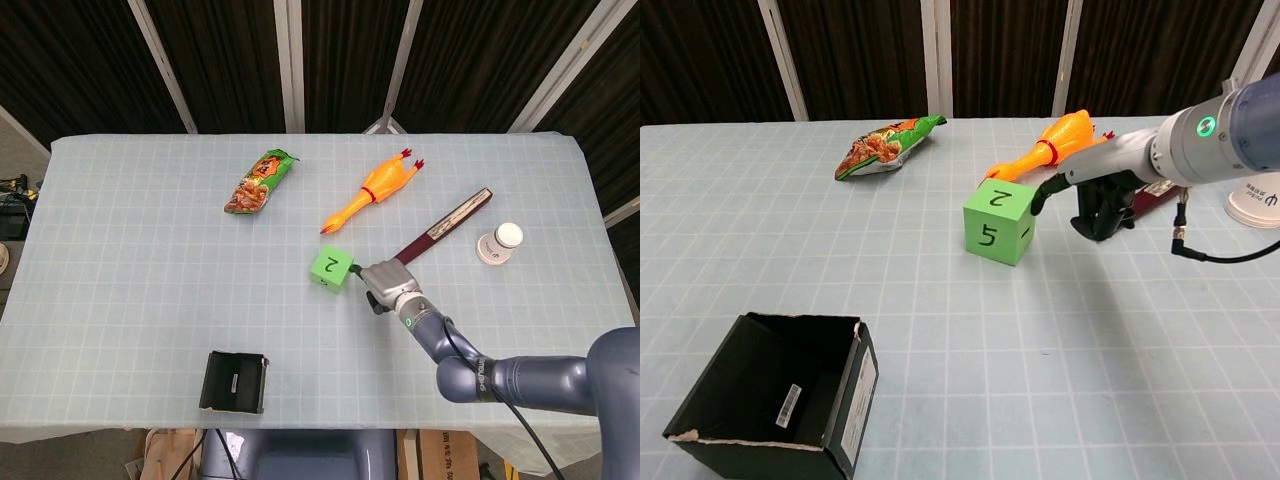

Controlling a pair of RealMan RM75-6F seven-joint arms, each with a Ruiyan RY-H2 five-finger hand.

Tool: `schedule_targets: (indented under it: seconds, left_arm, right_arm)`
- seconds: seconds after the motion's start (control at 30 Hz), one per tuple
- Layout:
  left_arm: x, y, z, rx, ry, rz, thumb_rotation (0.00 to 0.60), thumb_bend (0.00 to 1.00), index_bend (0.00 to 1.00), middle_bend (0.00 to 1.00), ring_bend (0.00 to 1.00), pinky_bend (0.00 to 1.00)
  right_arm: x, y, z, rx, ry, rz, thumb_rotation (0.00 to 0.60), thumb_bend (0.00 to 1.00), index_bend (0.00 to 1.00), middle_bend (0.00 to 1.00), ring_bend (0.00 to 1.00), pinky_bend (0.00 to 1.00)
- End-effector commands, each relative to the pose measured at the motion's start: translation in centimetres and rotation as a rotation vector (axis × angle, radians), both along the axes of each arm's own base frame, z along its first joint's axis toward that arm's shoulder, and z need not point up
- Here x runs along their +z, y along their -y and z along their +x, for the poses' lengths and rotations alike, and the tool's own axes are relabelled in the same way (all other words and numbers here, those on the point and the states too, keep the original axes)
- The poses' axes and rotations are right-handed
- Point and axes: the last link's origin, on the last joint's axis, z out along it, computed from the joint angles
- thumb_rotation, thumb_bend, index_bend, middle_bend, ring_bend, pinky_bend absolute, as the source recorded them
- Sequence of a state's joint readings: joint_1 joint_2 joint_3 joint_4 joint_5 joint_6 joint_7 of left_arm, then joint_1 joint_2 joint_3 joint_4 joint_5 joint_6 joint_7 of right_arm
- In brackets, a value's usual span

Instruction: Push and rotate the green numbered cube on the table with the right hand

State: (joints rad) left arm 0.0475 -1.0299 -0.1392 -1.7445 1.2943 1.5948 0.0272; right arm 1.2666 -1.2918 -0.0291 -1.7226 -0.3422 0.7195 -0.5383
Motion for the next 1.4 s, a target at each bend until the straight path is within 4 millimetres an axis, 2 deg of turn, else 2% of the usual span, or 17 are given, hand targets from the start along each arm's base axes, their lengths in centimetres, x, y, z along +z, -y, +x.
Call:
schedule_targets:
  seconds: [0.03,0.5,1.07,1.2,1.3,1.4]
  left_arm:
    - [0.0,0.0,0.0,0.001,-0.001,0.000,0.600,0.26,0.01,0.00,0.04,0.16]
    - [0.1,-0.1,-0.1,0.006,0.001,0.003,0.600,0.26,0.01,0.00,0.04,0.16]
    - [-0.2,-0.1,0.0,0.011,-0.009,0.000,0.600,0.26,0.01,0.00,0.04,0.16]
    - [-0.2,-0.2,0.0,0.012,-0.011,0.001,0.600,0.26,0.01,0.00,0.04,0.16]
    - [-0.1,-0.3,-0.1,0.014,-0.012,0.001,0.600,0.26,0.01,0.00,0.04,0.16]
    - [-0.2,-0.3,-0.1,0.016,-0.012,-0.001,0.600,0.26,0.01,0.00,0.04,0.16]
  right_arm:
    - [0.0,0.1,0.2,0.011,0.012,0.006,0.600,0.72,0.14,0.84,0.82,0.57]
    - [-1.0,1.5,1.8,0.044,0.018,-0.010,0.600,0.72,0.14,0.84,0.82,0.57]
    - [-0.4,3.6,0.5,-0.019,0.000,-0.059,0.600,0.72,0.14,0.84,0.82,0.57]
    - [0.3,4.0,-0.4,-0.040,-0.008,-0.085,0.600,0.72,0.14,0.84,0.82,0.57]
    - [1.8,4.3,-1.0,-0.051,-0.010,-0.128,0.600,0.72,0.14,0.84,0.82,0.57]
    - [3.9,4.5,-1.5,-0.048,0.000,-0.203,0.600,0.72,0.14,0.81,0.74,0.53]
